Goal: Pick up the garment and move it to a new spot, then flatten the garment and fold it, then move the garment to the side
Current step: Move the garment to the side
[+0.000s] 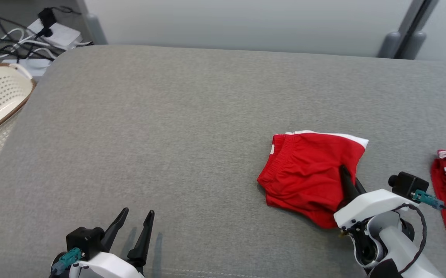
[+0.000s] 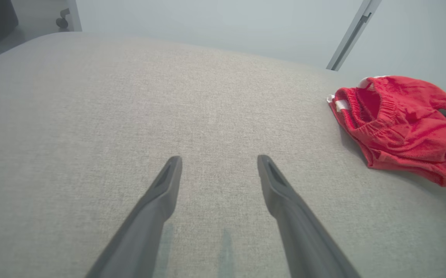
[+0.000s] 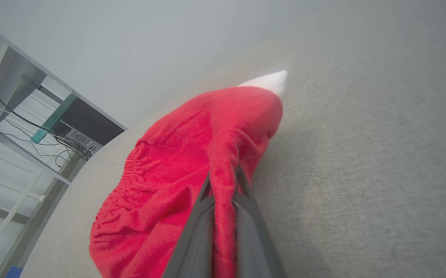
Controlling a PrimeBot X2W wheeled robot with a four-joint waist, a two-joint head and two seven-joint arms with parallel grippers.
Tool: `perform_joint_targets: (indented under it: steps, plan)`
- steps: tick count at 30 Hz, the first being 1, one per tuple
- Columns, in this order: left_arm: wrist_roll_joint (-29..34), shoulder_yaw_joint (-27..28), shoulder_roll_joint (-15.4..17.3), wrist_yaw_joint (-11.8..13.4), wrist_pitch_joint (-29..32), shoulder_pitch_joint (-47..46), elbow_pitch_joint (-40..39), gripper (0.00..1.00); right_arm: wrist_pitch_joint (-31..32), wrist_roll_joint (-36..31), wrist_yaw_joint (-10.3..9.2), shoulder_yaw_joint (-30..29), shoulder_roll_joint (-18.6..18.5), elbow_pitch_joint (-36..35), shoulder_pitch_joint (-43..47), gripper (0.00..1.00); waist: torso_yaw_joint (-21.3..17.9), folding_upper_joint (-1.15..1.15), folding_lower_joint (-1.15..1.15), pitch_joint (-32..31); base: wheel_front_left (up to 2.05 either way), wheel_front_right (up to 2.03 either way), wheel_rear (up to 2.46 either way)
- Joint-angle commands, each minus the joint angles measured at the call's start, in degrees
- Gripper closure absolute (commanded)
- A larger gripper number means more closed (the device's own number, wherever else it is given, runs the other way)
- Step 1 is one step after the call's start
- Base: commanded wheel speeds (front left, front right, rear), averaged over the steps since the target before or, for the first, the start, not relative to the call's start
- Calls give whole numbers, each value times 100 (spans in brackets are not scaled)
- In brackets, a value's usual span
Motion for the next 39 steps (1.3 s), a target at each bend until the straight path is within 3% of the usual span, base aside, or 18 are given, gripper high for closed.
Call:
perform_joint_targets:
  steps: [1,11,17,24,31,39]
  plan:
    - [108,243,81,-41,-60,-83,-157,0,-34,-30,8,132,57,-181,84,100,-435,0,0,-210,0,0,0]
    - [451,541,-153,-41,-60,86,-556,0,-34,-50,8,389,57,-609,654,100,-1963,0,0,-225,0,0,0]
    - [486,626,-76,-41,-60,209,-1025,0,-34,-54,8,530,57,-953,845,100,-2528,0,0,115,0,0,0]
    - [479,665,131,-41,-60,305,-1508,0,-34,-326,8,397,57,-1298,902,100,-2672,0,0,397,0,0,0]
    - [420,576,292,-41,-60,357,-1798,0,-34,-1585,8,-93,57,-1406,300,100,-2552,0,0,552,0,0,0]
    - [332,569,400,-41,-60,388,-1912,0,567,-3215,8,-1582,54,-1323,-473,100,-2240,0,0,669,0,0,0]
